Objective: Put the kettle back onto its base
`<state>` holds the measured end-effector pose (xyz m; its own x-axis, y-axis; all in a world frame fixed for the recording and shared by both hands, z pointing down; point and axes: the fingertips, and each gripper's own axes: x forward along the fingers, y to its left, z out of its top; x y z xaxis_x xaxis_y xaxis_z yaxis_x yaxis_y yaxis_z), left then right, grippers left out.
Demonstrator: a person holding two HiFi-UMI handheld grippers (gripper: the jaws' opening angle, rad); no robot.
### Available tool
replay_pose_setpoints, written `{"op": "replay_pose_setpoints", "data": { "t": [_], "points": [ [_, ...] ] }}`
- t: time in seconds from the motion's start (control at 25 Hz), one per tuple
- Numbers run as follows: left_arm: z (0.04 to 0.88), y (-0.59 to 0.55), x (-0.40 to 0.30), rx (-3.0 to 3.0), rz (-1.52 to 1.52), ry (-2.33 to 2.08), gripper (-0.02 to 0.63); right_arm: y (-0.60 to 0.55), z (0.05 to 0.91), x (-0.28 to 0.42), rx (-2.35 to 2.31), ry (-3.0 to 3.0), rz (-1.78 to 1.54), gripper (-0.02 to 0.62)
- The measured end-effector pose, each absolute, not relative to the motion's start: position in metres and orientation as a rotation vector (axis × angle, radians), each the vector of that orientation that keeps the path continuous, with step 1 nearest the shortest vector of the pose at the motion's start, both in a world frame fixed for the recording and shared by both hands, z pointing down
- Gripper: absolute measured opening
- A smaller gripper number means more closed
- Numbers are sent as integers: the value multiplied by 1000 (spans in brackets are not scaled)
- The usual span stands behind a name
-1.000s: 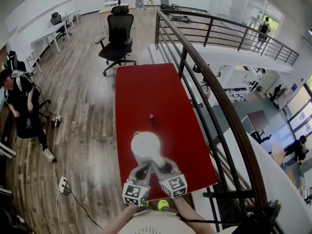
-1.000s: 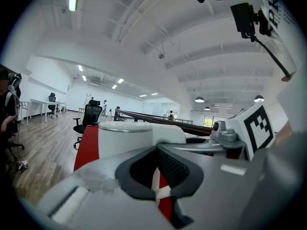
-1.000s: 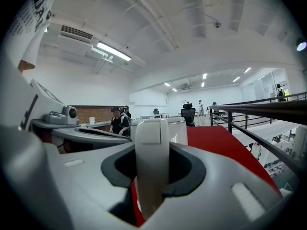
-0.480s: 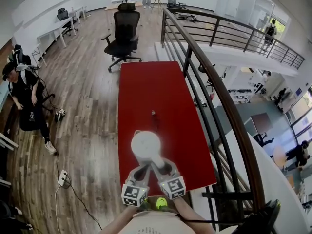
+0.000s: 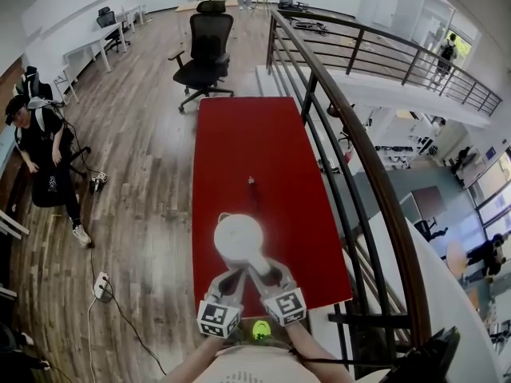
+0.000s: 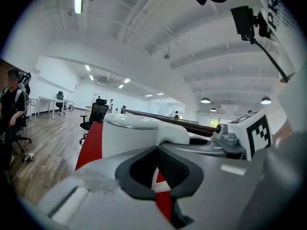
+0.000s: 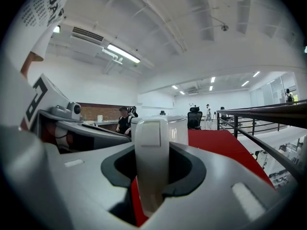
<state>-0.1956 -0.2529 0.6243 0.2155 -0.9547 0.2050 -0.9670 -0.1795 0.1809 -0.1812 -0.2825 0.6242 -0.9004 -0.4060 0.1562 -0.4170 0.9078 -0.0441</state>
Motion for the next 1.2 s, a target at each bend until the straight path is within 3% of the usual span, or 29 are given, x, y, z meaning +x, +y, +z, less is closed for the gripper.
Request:
{"op": "replay_pose_setpoints", "data": {
  "t": [1.2],
  "points": [
    [628, -251, -184, 2185, 74, -1842, -8, -274, 640, -173, 490, -2918, 175, 138]
  ]
}}
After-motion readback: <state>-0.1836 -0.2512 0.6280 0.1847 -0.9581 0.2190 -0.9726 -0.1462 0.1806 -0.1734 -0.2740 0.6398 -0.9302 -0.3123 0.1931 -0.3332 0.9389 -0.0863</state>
